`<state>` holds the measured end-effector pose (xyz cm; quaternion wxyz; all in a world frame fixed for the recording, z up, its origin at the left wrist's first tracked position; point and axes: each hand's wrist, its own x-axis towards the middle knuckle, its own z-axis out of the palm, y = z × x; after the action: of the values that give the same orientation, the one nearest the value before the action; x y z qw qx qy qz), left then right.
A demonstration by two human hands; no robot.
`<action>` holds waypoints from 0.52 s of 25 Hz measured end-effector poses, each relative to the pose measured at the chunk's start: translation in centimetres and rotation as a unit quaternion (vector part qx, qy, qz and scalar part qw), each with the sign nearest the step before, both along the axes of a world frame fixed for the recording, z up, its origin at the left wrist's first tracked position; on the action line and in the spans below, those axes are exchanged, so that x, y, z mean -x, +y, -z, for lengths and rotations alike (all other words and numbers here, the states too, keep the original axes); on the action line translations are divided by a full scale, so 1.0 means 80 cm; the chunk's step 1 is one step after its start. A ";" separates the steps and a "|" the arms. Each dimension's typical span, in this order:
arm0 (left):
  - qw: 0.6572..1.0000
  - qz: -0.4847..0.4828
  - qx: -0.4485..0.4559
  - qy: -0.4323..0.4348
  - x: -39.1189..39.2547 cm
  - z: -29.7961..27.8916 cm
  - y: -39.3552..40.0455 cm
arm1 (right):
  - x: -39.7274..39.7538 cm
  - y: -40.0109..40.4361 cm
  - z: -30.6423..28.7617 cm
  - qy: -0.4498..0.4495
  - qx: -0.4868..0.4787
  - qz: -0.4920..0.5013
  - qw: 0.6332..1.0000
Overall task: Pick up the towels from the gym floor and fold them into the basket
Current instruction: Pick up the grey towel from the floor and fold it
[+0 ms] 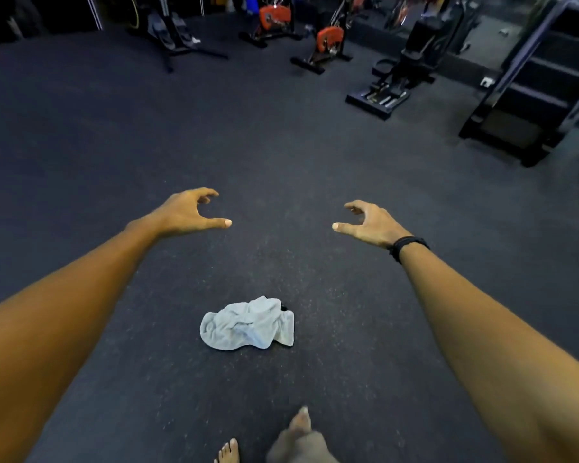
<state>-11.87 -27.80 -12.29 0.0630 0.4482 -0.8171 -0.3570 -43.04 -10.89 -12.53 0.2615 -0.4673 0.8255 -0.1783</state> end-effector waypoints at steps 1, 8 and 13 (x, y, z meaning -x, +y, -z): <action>1.000 0.003 -0.007 -0.010 0.016 0.015 -0.019 | 0.015 -0.017 0.019 -0.004 -0.009 0.002 1.000; 0.995 -0.004 -0.062 -0.083 0.114 0.144 -0.126 | 0.114 -0.125 0.188 -0.026 -0.097 -0.003 0.995; 0.983 0.001 -0.137 -0.124 0.171 0.308 -0.186 | 0.162 -0.185 0.367 -0.060 -0.190 0.000 0.980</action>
<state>-25.56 -42.65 -36.94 -0.1013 0.4923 -0.7623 -0.4077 -56.04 -25.70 -41.86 0.3942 -0.3974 0.8274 -0.0463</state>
